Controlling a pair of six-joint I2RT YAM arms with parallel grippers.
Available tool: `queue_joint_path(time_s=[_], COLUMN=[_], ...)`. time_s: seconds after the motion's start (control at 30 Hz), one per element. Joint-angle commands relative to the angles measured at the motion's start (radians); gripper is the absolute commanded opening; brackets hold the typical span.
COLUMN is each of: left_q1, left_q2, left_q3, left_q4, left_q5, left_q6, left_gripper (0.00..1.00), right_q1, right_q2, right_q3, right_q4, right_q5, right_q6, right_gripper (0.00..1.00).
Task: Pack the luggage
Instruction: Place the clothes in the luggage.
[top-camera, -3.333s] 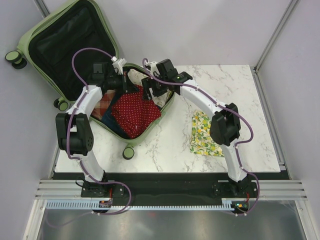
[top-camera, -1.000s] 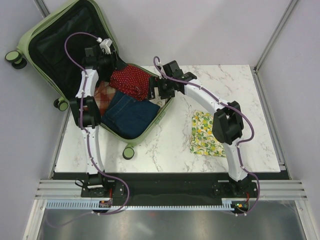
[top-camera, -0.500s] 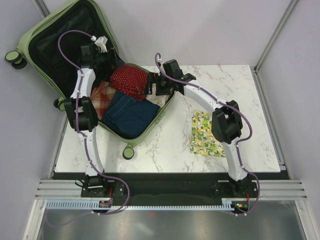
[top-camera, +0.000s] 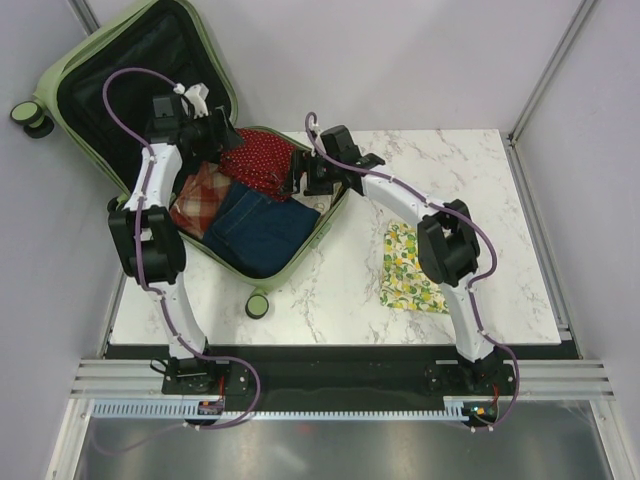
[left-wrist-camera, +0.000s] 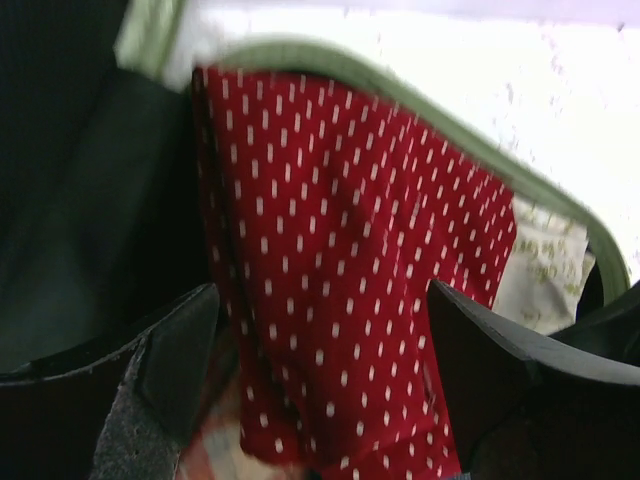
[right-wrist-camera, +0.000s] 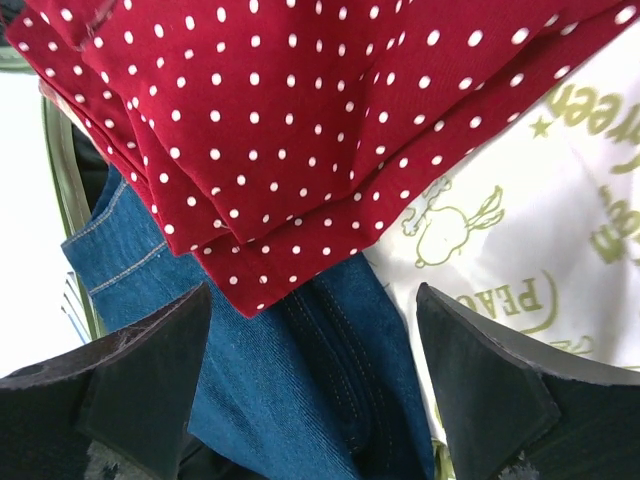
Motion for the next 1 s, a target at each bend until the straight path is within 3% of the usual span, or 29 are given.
queue_joint_path(time_s=[0.0, 0.33, 0.53, 0.8, 0.9, 0.93, 0.97], left_q1=[-0.001, -0.004, -0.004, -0.008, -0.008, -0.008, -0.007], left_q2=[-0.096, -0.238, -0.242, -0.225, -0.216, -0.215, -0.215], left_q3=[-0.094, -0.269, -0.305, -0.315, -0.308, -0.306, -0.305], left_q4=[-0.066, -0.086, -0.079, -0.059, -0.053, -0.050, -0.047], left_q5=[-0.020, -0.132, -0.054, -0.057, -0.041, -0.041, -0.046], left_q6=[-0.051, -0.031, -0.063, -0.066, -0.071, -0.071, -0.074], left_gripper=[0.90, 0.88, 0.78, 0.77, 0.61, 0.48, 0.42], right_q1=[0.016, 0.037, 0.039, 0.042, 0.040, 0.040, 0.040], right_q2=[0.000, -0.020, -0.032, -0.040, -0.044, -0.044, -0.046], right_q3=[-0.010, -0.044, -0.070, -0.085, -0.088, -0.091, -0.090], right_q4=[0.043, 0.043, 0.043, 0.043, 0.043, 0.043, 0.043], right_q5=[-0.018, -0.011, -0.012, -0.008, -0.004, -0.002, -0.002], right_q6=[0.006, -0.018, -0.035, -0.040, -0.043, -0.044, -0.046], right_gripper=[0.90, 0.89, 0.89, 0.89, 0.89, 0.89, 0.89])
